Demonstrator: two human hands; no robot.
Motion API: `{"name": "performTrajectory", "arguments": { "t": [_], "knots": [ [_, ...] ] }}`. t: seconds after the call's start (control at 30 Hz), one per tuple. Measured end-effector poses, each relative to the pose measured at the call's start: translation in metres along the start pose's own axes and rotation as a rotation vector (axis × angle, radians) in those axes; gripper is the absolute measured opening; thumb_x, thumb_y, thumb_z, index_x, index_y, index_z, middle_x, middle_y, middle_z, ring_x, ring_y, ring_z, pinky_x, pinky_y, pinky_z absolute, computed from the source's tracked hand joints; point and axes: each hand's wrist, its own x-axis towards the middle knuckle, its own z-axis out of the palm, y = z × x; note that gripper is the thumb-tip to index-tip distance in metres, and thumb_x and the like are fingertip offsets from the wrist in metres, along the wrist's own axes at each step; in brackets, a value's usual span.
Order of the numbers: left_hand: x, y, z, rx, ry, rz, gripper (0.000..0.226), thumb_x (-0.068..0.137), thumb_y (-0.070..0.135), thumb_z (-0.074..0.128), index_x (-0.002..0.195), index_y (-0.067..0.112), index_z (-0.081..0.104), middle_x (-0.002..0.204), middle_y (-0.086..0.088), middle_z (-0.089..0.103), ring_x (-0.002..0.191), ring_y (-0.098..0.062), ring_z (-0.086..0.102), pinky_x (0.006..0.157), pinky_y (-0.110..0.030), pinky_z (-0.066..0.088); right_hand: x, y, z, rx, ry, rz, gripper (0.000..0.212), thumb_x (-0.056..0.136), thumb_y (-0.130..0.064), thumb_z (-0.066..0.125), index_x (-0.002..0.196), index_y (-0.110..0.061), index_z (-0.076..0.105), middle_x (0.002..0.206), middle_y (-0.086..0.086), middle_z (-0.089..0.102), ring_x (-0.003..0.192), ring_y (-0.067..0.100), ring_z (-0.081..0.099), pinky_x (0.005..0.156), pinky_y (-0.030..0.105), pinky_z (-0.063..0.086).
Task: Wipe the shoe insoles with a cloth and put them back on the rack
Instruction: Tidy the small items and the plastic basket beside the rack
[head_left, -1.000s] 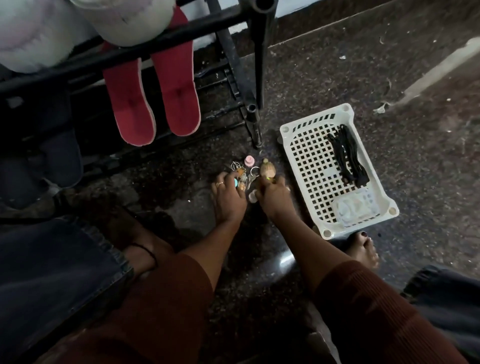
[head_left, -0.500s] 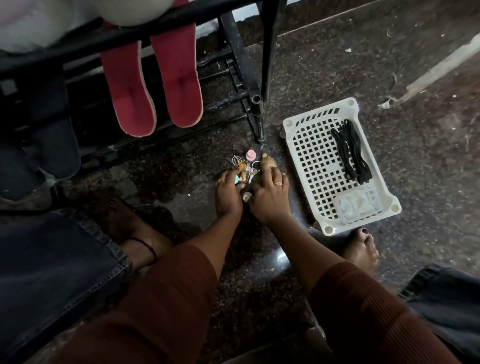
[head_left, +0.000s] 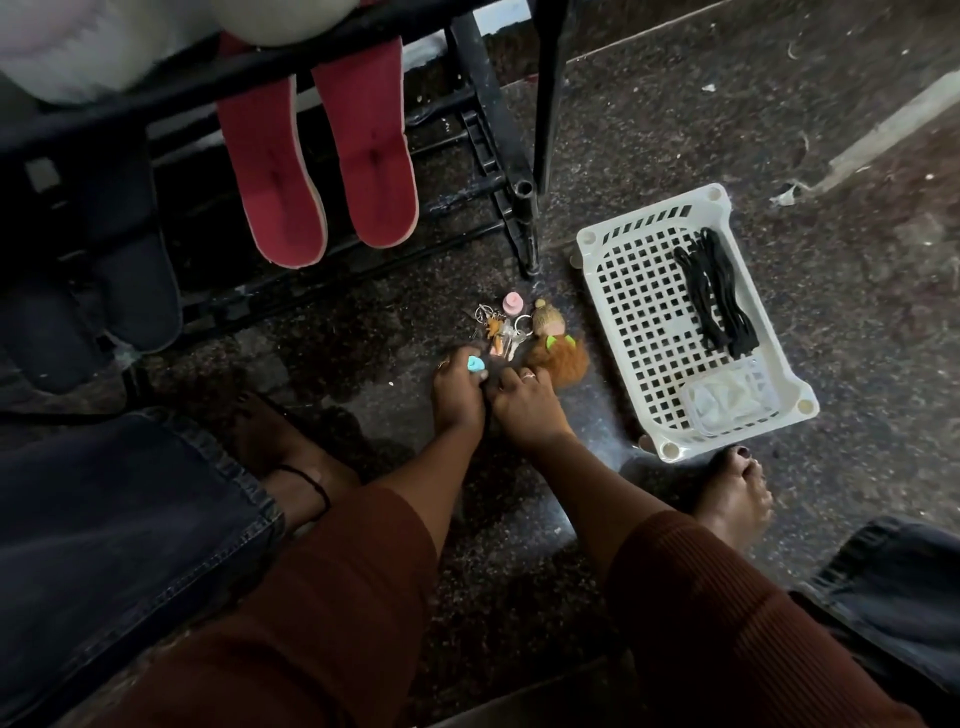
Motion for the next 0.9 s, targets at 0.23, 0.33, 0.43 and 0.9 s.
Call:
{"name": "performTrajectory", "arguments": {
  "t": [0.23,0.33,0.43,0.9],
  "knots": [
    [-0.024,0.023,-0.008,-0.023,0.060,0.077,0.032,0.087,0.008,0.061,0.118,0.009,0.061,0.114,-0.017,0.065,0.103,-0.033,0.059,0.081,-0.032,0.037,-0.014,0.029,-0.032,0.189,0.224,0.060,0.012,0.068,-0.019,0.071,0.079,-0.013,0.069,0.073,0.010,0.063,0.057,0.028,0.058,0.052,0.031,0.046],
    [-0.040,0.048,-0.001,-0.085,0.055,0.171,0.032,0.086,0.009,0.063,0.118,0.008,0.060,0.117,-0.015,0.064,0.105,-0.031,0.058,0.083,-0.030,0.037,-0.028,0.058,-0.044,0.269,0.304,0.180,0.014,0.074,-0.020,0.057,0.075,-0.008,0.065,0.073,0.016,0.062,0.056,0.030,0.056,0.050,0.033,0.045],
    [-0.056,0.080,0.016,-0.109,0.002,0.234,0.032,0.084,0.011,0.066,0.115,0.007,0.062,0.113,-0.017,0.066,0.102,-0.032,0.060,0.081,-0.030,0.037,-0.049,0.093,-0.049,0.344,0.306,0.379,0.014,0.075,-0.011,0.052,0.074,-0.002,0.063,0.070,0.020,0.059,0.056,0.034,0.056,0.049,0.036,0.047],
    [-0.064,0.127,0.097,0.371,-0.180,0.510,0.028,0.093,0.014,0.051,0.121,0.012,0.058,0.124,-0.007,0.058,0.115,-0.026,0.050,0.092,-0.022,0.038,-0.078,0.164,-0.031,0.452,0.124,0.769,0.021,0.088,0.002,0.044,0.104,-0.010,0.049,0.097,0.011,0.059,0.083,0.025,0.051,0.089,0.038,0.035]
  ]
}}
